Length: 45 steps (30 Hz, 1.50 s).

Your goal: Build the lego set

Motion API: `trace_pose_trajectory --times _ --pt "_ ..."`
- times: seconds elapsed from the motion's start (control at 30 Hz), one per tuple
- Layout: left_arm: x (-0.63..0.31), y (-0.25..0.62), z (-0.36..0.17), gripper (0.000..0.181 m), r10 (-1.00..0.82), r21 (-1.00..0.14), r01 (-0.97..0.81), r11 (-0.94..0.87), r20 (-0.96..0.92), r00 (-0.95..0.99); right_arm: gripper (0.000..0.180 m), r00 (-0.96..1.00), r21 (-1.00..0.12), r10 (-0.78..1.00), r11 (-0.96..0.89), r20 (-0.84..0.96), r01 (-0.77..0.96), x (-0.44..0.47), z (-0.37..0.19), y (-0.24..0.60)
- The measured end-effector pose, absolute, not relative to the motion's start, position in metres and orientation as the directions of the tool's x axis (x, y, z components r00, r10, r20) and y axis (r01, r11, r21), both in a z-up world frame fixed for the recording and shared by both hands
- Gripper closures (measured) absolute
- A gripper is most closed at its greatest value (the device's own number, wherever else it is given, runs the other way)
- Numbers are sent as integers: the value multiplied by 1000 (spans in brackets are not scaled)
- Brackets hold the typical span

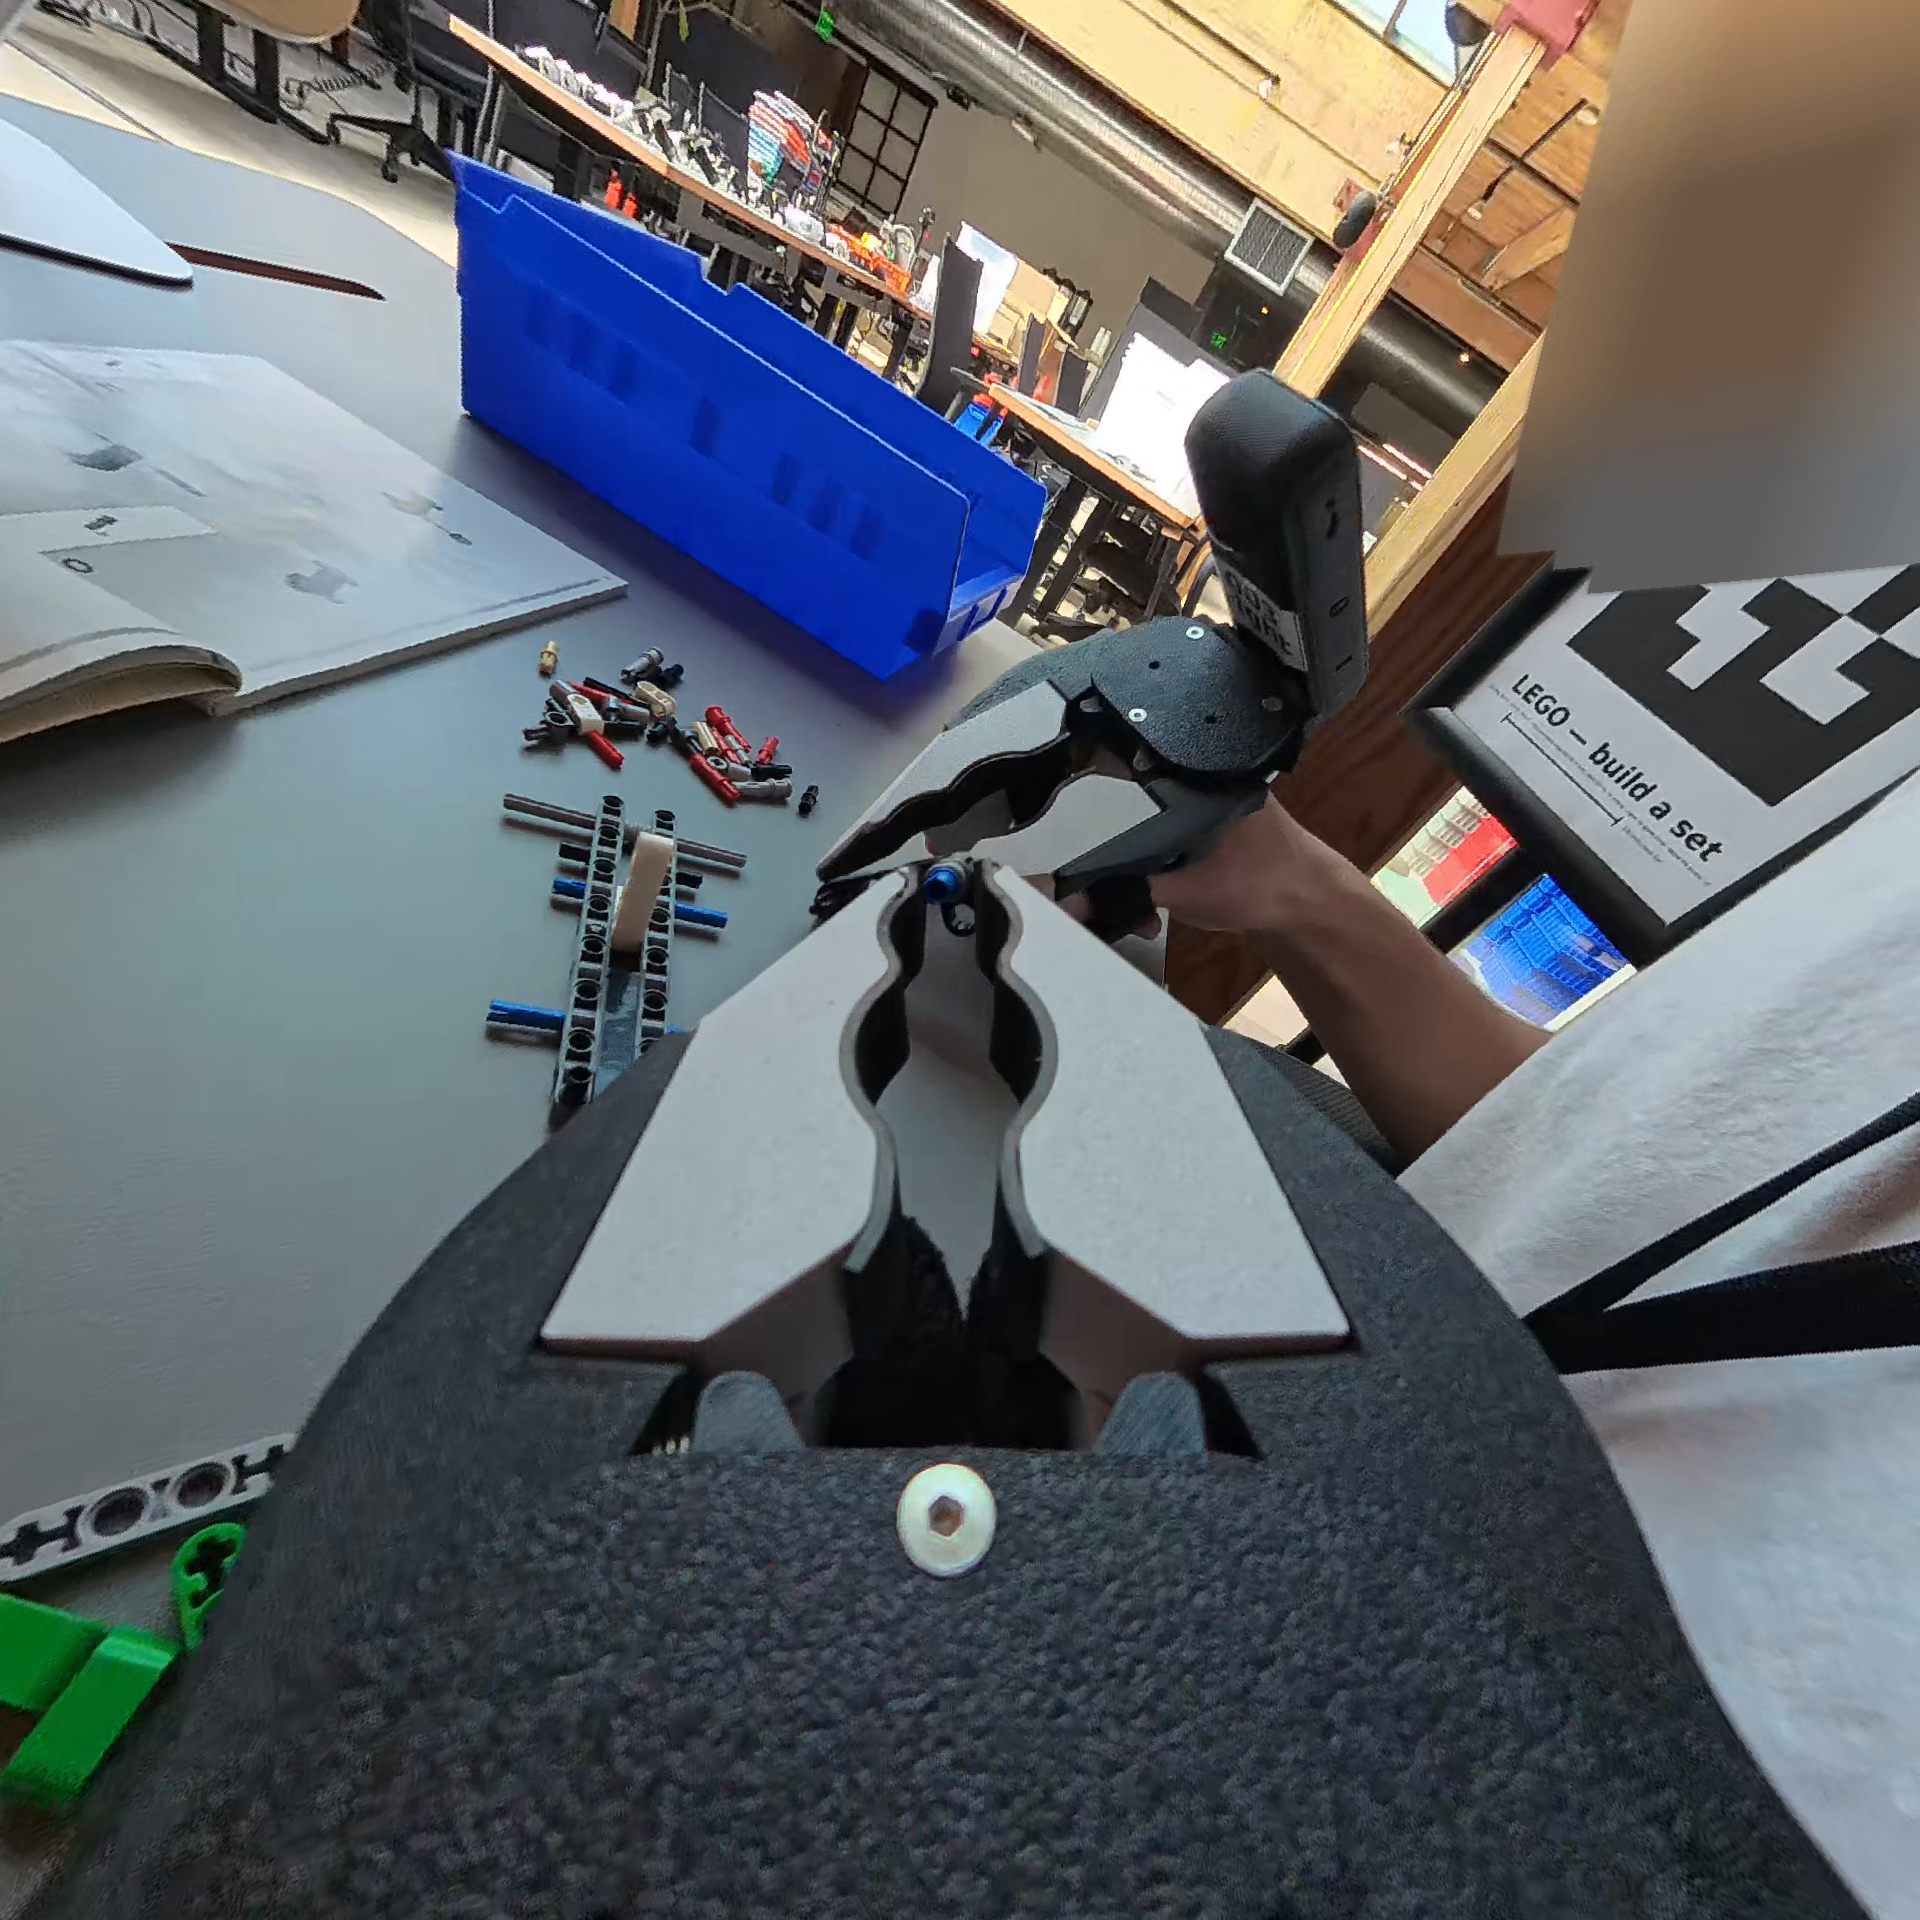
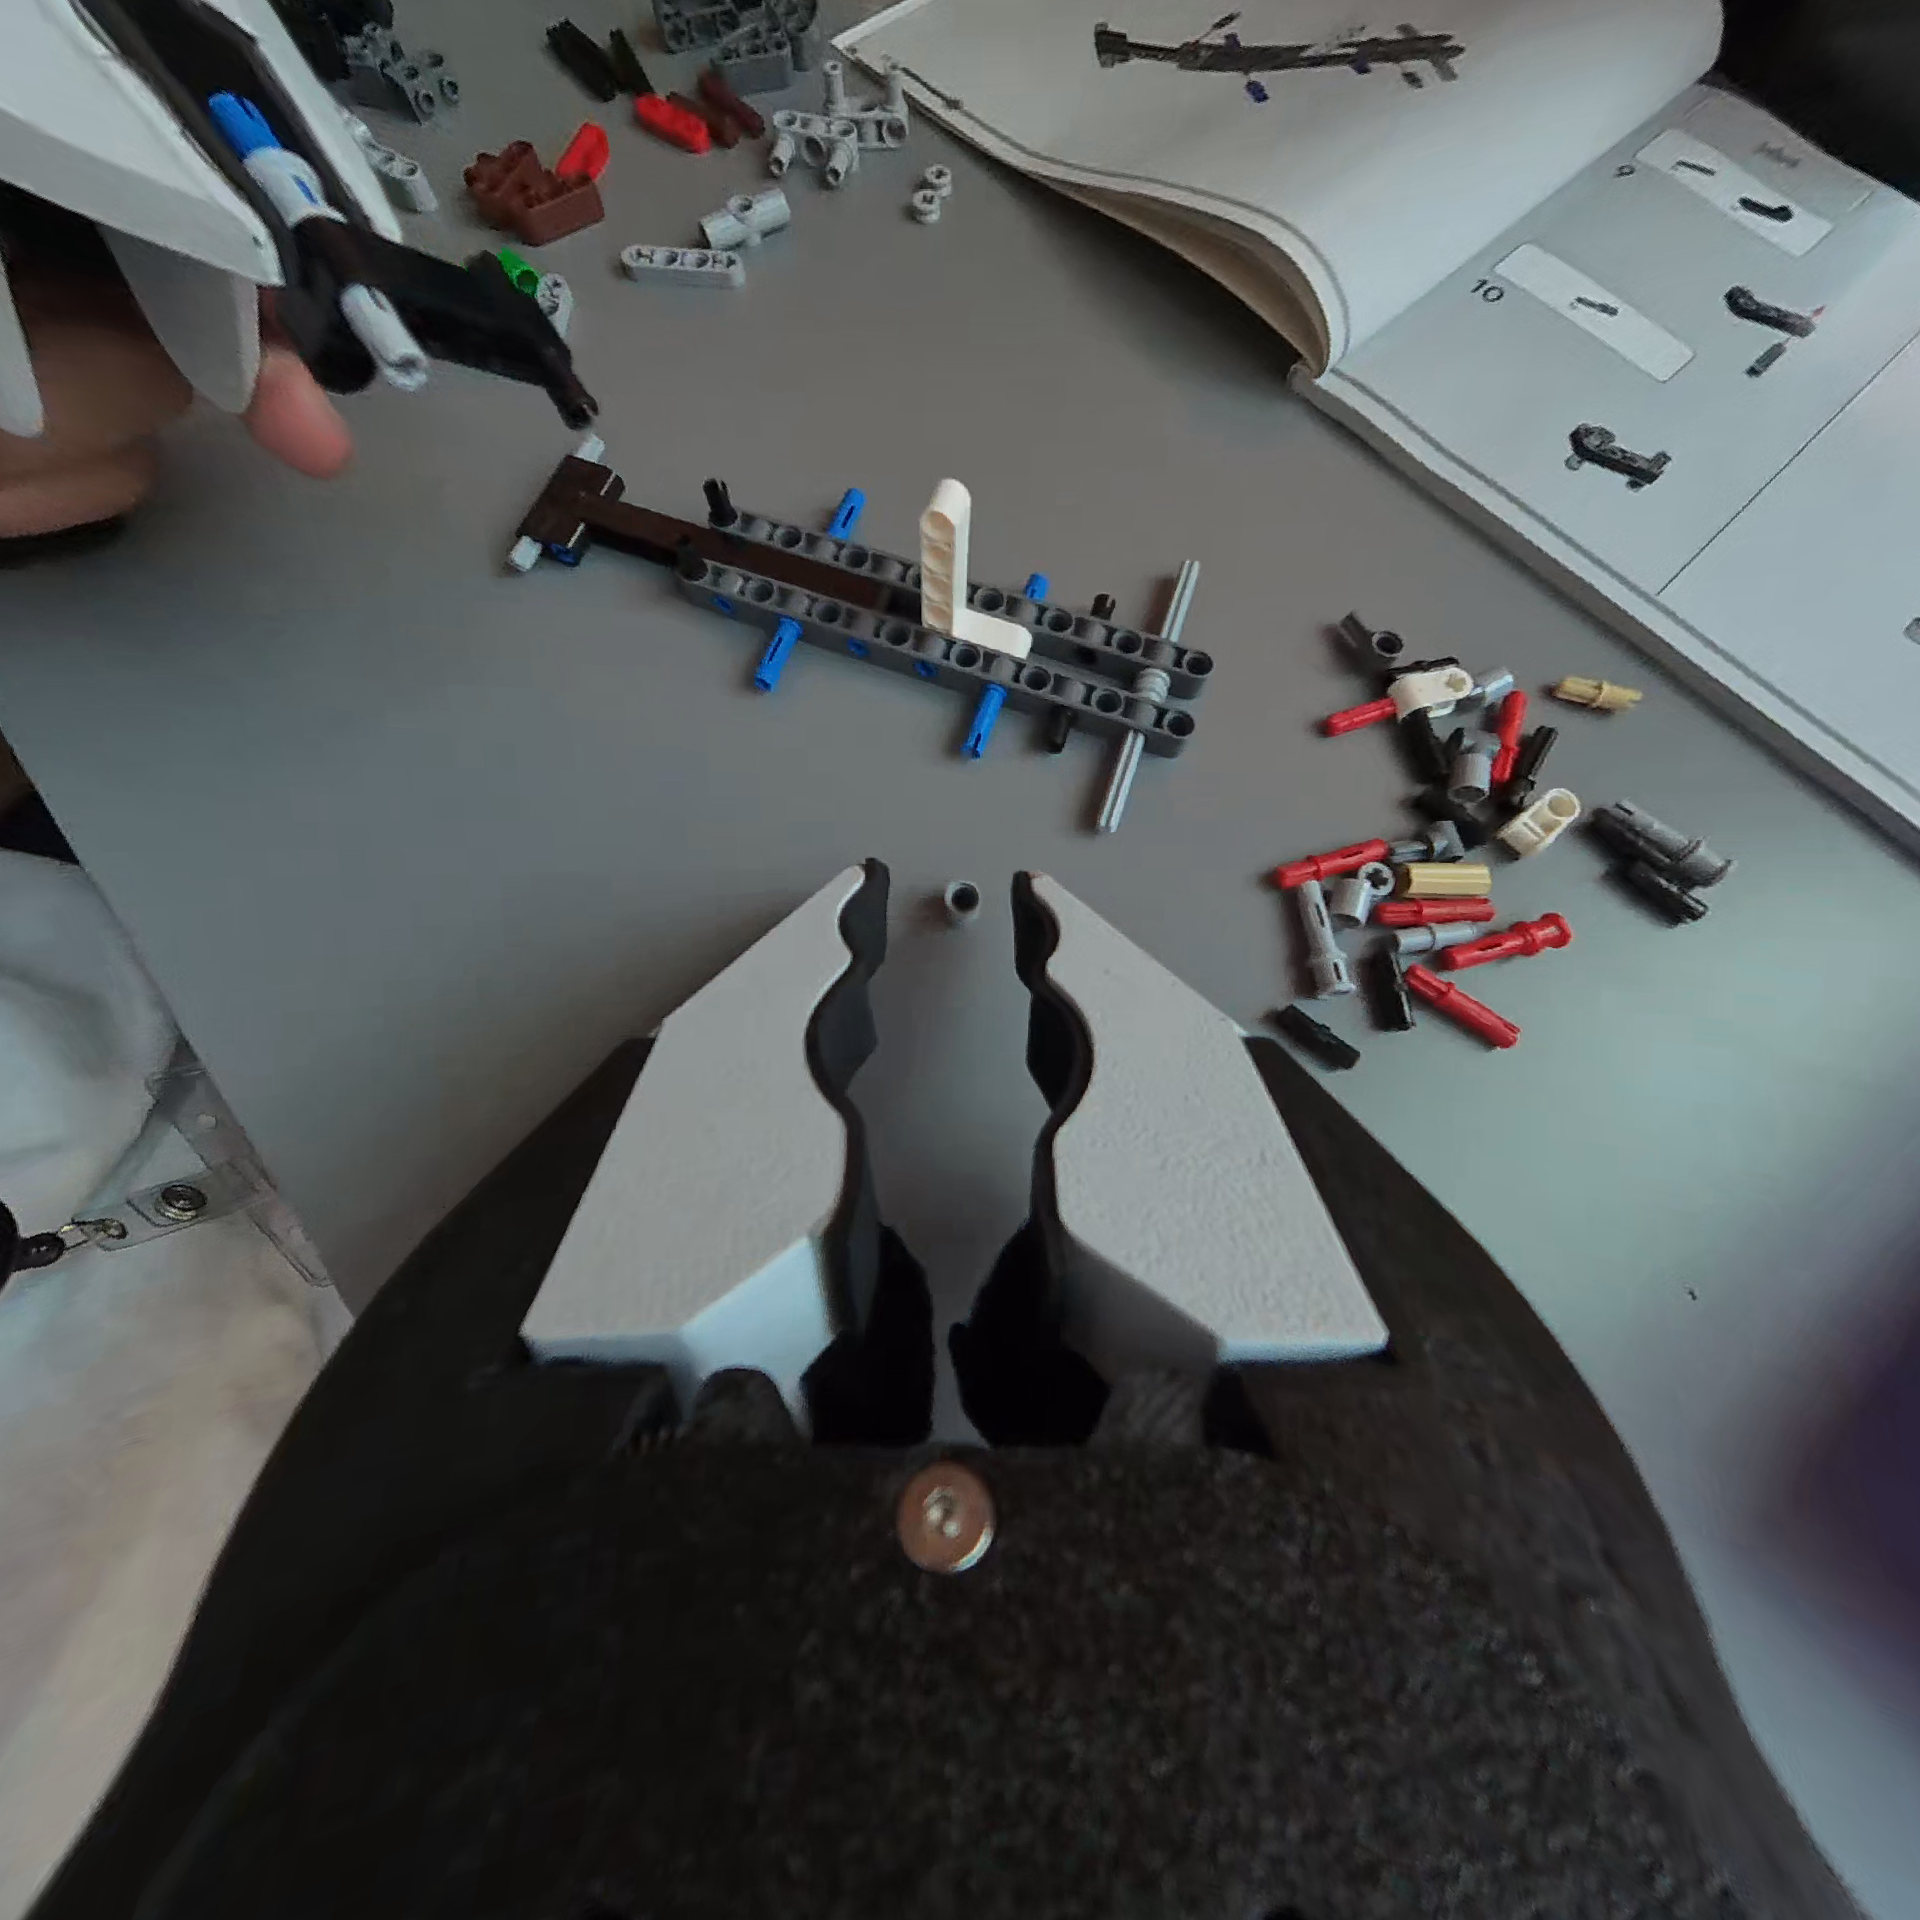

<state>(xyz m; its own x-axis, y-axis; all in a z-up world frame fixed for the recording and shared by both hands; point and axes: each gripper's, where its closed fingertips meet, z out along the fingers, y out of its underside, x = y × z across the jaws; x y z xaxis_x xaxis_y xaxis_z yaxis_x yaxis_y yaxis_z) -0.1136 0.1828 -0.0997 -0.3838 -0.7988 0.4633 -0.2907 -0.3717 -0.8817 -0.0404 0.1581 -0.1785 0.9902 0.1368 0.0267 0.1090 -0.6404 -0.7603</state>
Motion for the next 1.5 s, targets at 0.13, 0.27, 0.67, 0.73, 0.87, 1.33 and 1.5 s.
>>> trace_pose_trajectory --times 0.13,0.27,0.67,0.73,0.87,1.33,1.5 --pt "-114 182 -97 173 -785 -868 -274 -414 493 -374 160 991 -752 130 -653 1 87 -39 -187 160" --pt "-114 182 -92 173 -728 -823 -252 -509 567 -384 169 992 -761 124 -644 -4 77 -38 -187 161" --pt "-103 185 -67 174 -697 -783 -86 -617 594 -401 175 766 -826 317 -135 -559 -547 -64 -68 173" --pt "-102 182 -60 173 -717 -796 -46 -604 567 -406 175 642 -724 395 -96 -657 -683 -69 -59 173" --pt "-98 177 -55 174 -722 -794 -15 -608 561 -405 176 508 -603 468 -69 -723 -795 -80 -56 174" --pt "-99 176 -50 174 -648 -719 11 -695 620 -443 175 628 -675 423 49 -653 -736 -86 -46 173" --pt "-98 174 -51 174 -646 -717 7 -697 624 -439 175 647 -691 413 58 -641 -721 -86 -46 173"
